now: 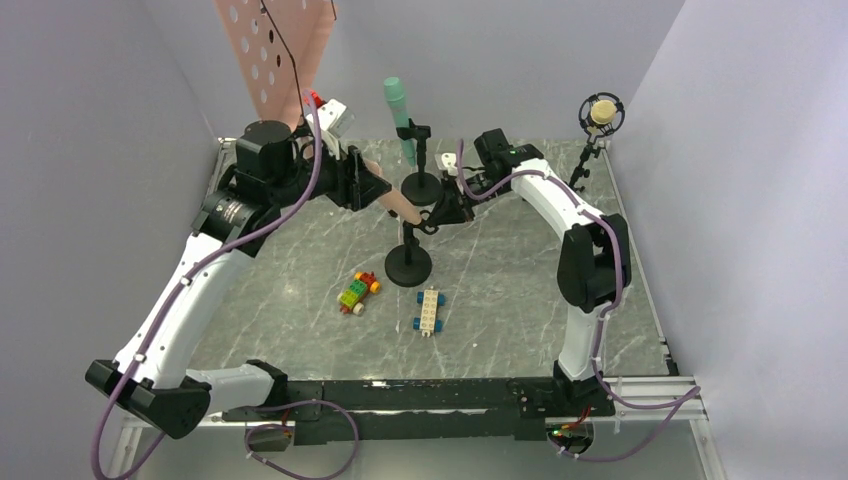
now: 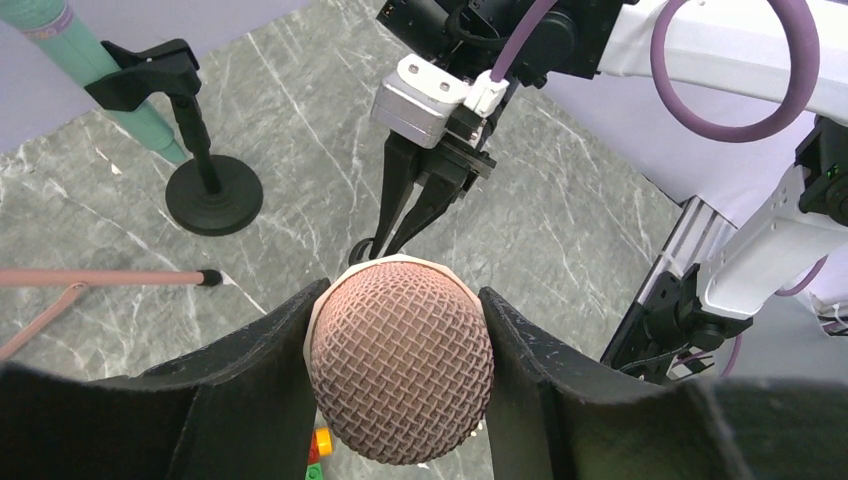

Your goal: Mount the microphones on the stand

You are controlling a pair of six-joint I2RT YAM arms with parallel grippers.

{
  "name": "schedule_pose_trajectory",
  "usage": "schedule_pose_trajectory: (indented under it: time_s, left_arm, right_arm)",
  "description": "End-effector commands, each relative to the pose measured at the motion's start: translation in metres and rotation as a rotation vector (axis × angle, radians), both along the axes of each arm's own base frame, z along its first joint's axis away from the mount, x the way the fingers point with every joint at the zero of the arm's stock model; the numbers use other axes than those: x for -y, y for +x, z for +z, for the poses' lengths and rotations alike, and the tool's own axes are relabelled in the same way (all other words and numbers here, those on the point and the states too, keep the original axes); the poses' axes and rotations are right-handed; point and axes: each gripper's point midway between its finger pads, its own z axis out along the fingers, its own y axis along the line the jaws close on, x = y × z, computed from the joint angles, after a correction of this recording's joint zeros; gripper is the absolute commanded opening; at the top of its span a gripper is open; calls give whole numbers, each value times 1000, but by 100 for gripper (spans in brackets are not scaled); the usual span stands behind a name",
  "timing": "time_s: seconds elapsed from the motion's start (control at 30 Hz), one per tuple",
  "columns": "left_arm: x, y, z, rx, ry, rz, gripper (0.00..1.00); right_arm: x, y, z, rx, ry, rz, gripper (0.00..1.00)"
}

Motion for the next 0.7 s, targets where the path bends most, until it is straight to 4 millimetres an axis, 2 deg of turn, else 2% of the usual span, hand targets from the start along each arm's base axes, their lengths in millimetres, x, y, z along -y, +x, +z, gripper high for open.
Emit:
schedule_pose_trajectory:
  time_s: [0.0, 0.27, 0.5, 0.67]
  left_arm:
    - [4, 0, 35, 86, -53, -22, 3]
    - [6, 4, 36, 82, -56, -23, 3]
    - [7, 4, 30, 72, -52, -28, 3]
    - [9, 7, 29, 68, -54, -29, 3]
  right_arm:
    - [-1, 1, 31, 75, 80, 2, 15]
    - [-2, -4, 30, 38, 111, 17, 19]
    - [-3, -8, 26, 29, 106, 28, 33]
    - [-2, -9, 24, 26, 101, 21, 35]
